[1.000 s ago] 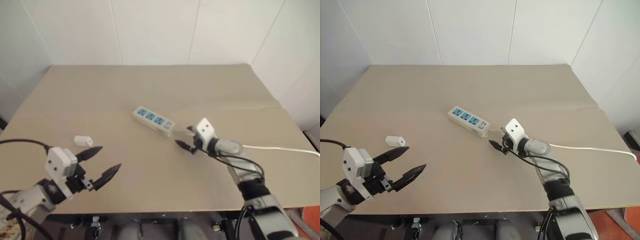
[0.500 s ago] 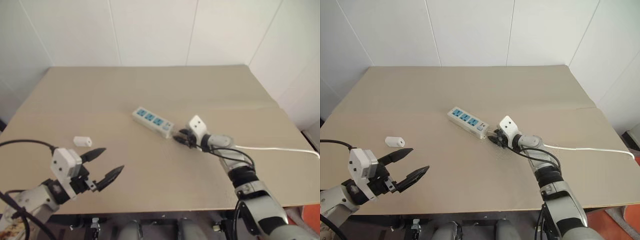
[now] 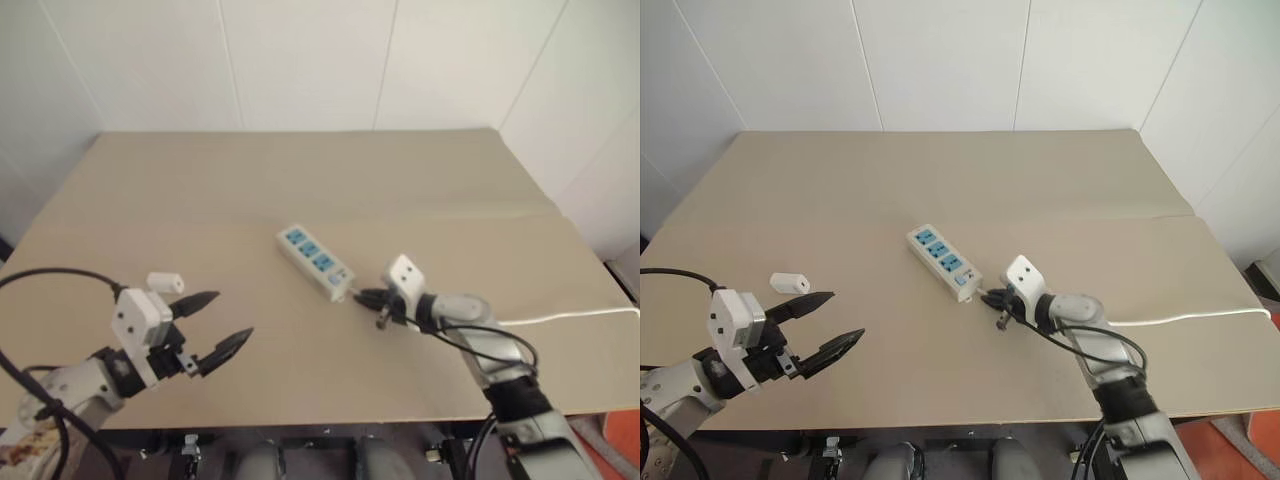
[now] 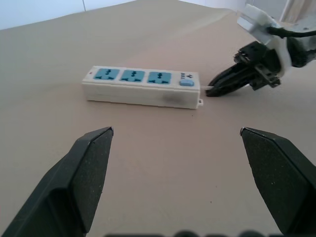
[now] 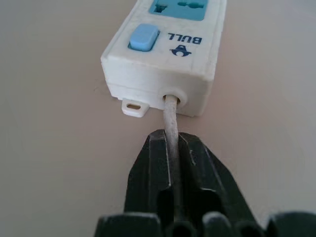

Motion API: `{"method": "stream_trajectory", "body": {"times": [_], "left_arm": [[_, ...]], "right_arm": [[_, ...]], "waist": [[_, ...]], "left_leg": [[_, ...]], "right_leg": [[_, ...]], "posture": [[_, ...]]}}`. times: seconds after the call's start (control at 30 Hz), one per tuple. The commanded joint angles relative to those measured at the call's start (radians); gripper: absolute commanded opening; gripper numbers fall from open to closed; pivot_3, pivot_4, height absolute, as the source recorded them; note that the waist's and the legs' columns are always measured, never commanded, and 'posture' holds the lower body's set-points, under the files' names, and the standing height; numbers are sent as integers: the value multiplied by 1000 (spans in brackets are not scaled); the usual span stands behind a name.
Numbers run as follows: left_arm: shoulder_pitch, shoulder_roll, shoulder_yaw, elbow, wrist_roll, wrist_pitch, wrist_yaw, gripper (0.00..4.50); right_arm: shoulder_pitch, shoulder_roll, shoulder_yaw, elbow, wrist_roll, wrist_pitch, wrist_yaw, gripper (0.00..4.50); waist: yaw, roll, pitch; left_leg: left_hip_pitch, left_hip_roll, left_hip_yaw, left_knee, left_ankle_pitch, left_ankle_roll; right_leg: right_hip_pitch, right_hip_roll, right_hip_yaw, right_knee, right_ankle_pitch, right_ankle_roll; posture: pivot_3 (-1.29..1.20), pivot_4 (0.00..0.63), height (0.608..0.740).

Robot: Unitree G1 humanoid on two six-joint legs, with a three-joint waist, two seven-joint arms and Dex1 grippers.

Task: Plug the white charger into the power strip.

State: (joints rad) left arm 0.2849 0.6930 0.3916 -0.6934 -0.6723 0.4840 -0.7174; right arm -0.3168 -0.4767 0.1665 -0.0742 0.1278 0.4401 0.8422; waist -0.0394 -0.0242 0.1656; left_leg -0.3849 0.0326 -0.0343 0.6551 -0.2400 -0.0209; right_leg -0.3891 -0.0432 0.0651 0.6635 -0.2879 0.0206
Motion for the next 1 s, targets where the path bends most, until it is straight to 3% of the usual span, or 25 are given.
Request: {"method": "stream_trajectory", "body": {"times": [0.03, 0.2, 0.4, 0.43, 0.7, 0.8, 1.0], "left_arm": [[-2, 11, 15, -16, -8, -5, -5, 4500], [-6, 11, 1, -16, -7, -3, -2, 4500], [-38, 15, -24, 0, -6, -1, -7, 4500], [-42, 15, -26, 1, -7, -1, -7, 4500], [-27, 10, -15, -11, -9, -1, -2, 4500], [-30, 12, -16, -15, -16, 4, 2, 4500], [-52, 14, -28, -14, -22, 17, -1, 4500]], "right_arm": [[115, -68, -5, -163, 58, 50, 57, 11], [228, -123, -46, -279, 94, 3, 53, 11], [202, -43, -42, -210, 49, -93, -62, 11], [195, -32, -47, -205, 58, -91, -64, 702], [339, -60, -201, -325, 224, -86, -16, 3333], [347, 11, -216, -345, 256, -108, -79, 4314], [267, 140, -112, -304, 212, -108, -168, 4459]], "waist": [[-1, 0, 0], [-2, -1, 0], [-5, -1, 0], [-5, -1, 0], [12, -2, 1], [5, -2, 0], [-8, -2, 0]], "left_leg": [[0, 0, 0, 0, 0, 0], [0, 0, 1, 0, 0, 0], [1, 0, 1, 0, 0, 0], [1, 0, 1, 0, 0, 0], [-1, -1, 1, 0, 0, 0], [0, 0, 1, 0, 0, 0], [2, 1, 3, 0, 0, 0]], "right_leg": [[0, 0, 0, 0, 0, 0], [0, 0, 0, 0, 0, 0], [0, 1, 1, 0, 0, 0], [0, 1, 1, 0, 0, 0], [-1, -1, 1, -1, 0, 1], [0, 0, 1, 0, 0, 1], [0, 2, 3, 1, 0, 1]], "posture": [[0, 150, 740], [0, 150, 740], [0, 150, 740], [0, 150, 740], [0, 150, 740], [0, 150, 740], [0, 150, 740]]}}
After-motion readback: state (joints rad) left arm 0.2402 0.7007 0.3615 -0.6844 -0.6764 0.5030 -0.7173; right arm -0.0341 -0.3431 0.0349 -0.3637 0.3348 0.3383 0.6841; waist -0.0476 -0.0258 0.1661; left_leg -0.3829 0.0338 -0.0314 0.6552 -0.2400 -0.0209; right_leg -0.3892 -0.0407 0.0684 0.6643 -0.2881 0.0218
